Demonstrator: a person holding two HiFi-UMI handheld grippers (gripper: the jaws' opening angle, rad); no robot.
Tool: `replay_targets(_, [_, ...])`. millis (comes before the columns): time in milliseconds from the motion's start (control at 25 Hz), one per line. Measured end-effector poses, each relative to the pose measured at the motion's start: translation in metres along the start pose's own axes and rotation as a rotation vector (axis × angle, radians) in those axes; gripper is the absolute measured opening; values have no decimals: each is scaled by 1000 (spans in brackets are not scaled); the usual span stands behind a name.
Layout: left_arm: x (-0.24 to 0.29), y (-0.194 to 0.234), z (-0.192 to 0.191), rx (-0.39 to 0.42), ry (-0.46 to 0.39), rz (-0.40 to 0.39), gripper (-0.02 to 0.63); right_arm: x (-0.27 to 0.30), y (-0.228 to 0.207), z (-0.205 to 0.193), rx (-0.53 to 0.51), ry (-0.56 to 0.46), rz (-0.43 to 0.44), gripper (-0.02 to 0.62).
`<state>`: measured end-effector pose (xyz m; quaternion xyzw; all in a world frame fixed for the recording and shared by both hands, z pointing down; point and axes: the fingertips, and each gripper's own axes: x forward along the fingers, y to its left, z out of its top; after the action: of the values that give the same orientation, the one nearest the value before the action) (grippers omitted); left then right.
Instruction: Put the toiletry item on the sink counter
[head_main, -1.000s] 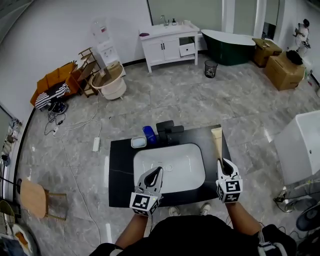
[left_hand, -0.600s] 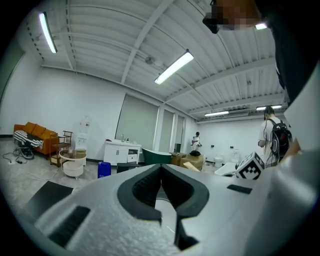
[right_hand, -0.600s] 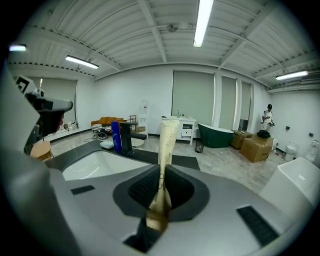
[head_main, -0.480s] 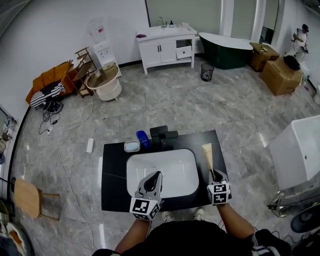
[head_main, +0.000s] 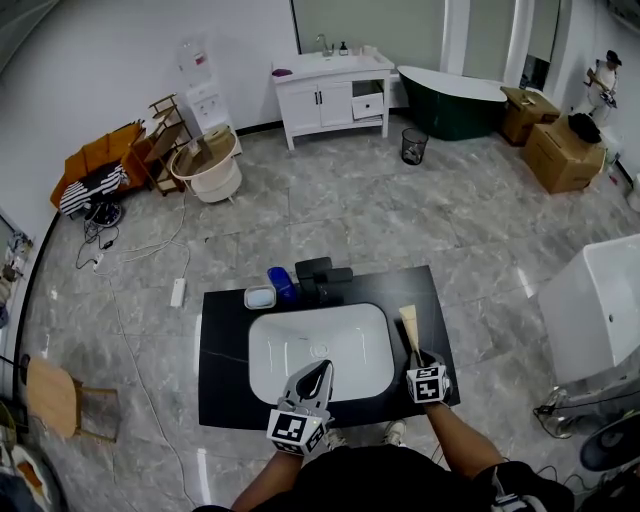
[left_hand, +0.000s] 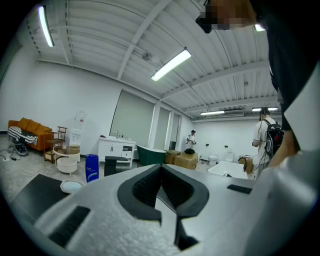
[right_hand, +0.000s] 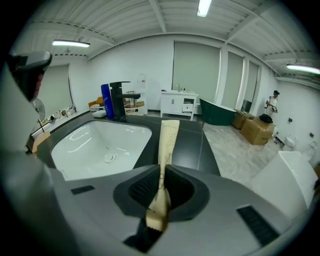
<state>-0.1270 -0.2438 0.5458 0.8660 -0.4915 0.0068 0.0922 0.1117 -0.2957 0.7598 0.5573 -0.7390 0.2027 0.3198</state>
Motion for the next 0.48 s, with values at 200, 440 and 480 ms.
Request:
replay_targets(200, [2, -4, -7, 20, 21, -16, 6, 11, -1, -7, 0, 89, -15, 40])
replay_targets(440, [1, 6, -12, 25, 24, 8, 6, 23, -5, -11, -2, 128, 1, 67])
replay_targets(480, [0, 8, -14, 21, 25, 15, 6, 24, -6, -11, -4, 129, 0, 78])
